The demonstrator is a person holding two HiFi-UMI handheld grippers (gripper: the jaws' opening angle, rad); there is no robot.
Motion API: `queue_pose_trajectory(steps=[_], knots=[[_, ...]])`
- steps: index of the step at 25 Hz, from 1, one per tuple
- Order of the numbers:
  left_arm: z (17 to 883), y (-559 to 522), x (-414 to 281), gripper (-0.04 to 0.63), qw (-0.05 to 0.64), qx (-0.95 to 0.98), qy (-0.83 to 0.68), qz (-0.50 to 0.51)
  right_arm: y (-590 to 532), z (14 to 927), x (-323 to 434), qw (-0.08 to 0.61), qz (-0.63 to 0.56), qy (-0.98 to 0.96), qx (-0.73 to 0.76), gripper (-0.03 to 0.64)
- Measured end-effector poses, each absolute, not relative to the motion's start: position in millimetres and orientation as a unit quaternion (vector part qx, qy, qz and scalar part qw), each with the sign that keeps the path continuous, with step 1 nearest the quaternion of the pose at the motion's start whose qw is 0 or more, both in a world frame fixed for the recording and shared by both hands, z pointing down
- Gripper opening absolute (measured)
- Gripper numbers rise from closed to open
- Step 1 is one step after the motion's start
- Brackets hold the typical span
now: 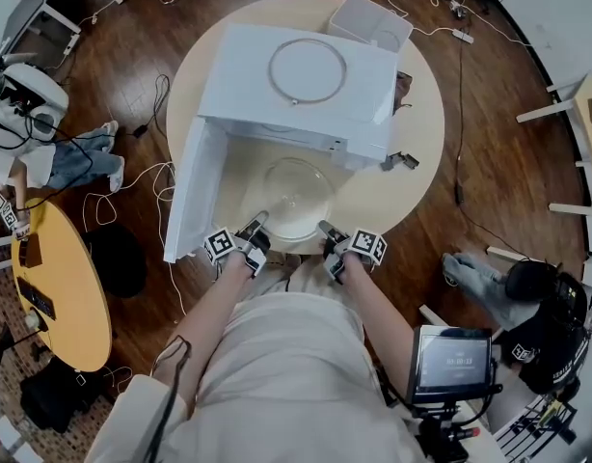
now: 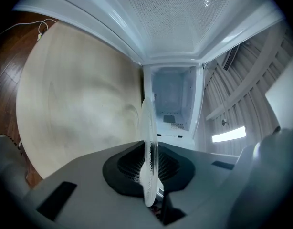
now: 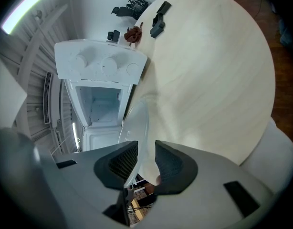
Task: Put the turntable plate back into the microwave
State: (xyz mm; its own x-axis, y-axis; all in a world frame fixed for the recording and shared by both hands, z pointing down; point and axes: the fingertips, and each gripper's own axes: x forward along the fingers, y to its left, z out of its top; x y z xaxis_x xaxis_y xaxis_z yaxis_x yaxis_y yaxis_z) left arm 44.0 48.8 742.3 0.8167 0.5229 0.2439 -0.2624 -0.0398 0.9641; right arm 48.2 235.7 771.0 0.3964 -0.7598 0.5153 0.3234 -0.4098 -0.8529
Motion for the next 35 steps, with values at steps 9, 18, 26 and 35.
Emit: queue_pose_trajectory(steps=[9, 18, 26, 35], knots=[[729.4, 50.1, 49.1, 0.034, 0.706, 0.652, 0.099, 0.258, 233.1, 753.7, 61.3, 0.539, -0.502, 0.191, -0.649, 0.091], [721.4, 51.2, 47.0, 0.034, 0.727, 0.63, 0.108, 0.251, 220.5, 739.0, 64.3, 0.532, -0.508, 0.214, -0.643, 0.091], [709.8, 51.9, 39.0, 0.034, 0.726, 0.624, 0.132, 0.258, 224.8, 726.5, 51.3, 0.509, -0.503, 0.207, -0.667, 0.075], [698.5, 34.9, 44.1, 0.034, 0.729, 0.628, 0.131, 0.239, 213.1, 709.9, 67.3, 0.553, -0.46, 0.224, -0.657, 0.054]])
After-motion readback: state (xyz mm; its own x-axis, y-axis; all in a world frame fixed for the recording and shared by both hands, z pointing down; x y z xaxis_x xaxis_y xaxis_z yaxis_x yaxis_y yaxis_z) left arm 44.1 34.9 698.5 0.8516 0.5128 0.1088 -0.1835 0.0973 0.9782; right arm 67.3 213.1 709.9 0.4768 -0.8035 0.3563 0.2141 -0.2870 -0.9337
